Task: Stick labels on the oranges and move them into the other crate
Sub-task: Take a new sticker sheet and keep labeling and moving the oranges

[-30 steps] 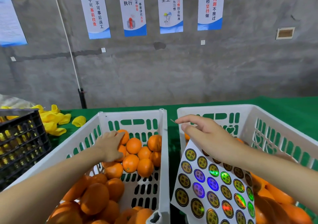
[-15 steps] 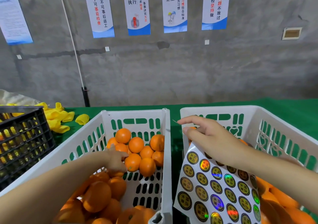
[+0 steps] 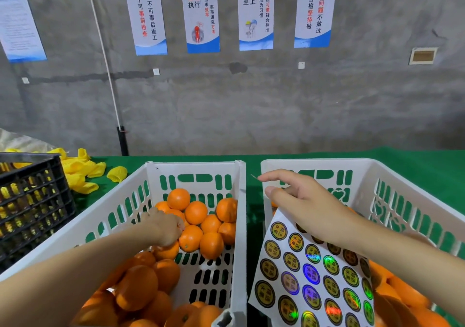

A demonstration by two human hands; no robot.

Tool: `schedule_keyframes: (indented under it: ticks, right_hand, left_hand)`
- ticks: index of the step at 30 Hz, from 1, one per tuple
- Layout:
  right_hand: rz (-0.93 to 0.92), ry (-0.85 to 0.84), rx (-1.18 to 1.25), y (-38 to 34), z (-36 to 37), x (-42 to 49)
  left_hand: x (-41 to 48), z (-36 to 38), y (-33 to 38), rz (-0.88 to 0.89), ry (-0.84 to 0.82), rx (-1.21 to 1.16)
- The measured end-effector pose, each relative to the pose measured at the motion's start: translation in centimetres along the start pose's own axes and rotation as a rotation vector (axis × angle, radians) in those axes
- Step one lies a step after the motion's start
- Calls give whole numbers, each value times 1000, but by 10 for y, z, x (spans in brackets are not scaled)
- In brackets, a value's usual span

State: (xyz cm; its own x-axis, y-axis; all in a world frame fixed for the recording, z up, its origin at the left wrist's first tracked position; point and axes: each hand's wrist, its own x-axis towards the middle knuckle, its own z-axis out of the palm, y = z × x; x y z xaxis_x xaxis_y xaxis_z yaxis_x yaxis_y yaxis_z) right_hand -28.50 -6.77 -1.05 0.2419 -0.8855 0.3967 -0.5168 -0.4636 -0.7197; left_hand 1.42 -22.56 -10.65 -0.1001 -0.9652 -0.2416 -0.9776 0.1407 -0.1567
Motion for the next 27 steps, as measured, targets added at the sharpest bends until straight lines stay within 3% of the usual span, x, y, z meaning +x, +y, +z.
schedule_keyframes:
  ticks: [4, 7, 17, 20, 23, 27]
  right_hand:
    - [-3, -4, 10, 3, 0, 0]
    - [3, -9, 10, 6, 1, 1]
    - [2, 3, 19, 4, 0, 1]
    - [2, -9, 16, 3, 0, 0]
    - [21, -11, 46, 2, 0, 0]
    - [72, 53, 58, -5, -4, 5]
  left_hand:
    - [-7, -14, 3, -63, 78, 30]
    - [-10, -18, 6, -55, 235, 149]
    - [-12, -27, 2, 124, 258, 67]
    - [-15, -43, -1, 206, 238, -53]
    - [-22, -64, 2, 287, 337, -236]
    - [-45, -94, 10, 418, 456, -798]
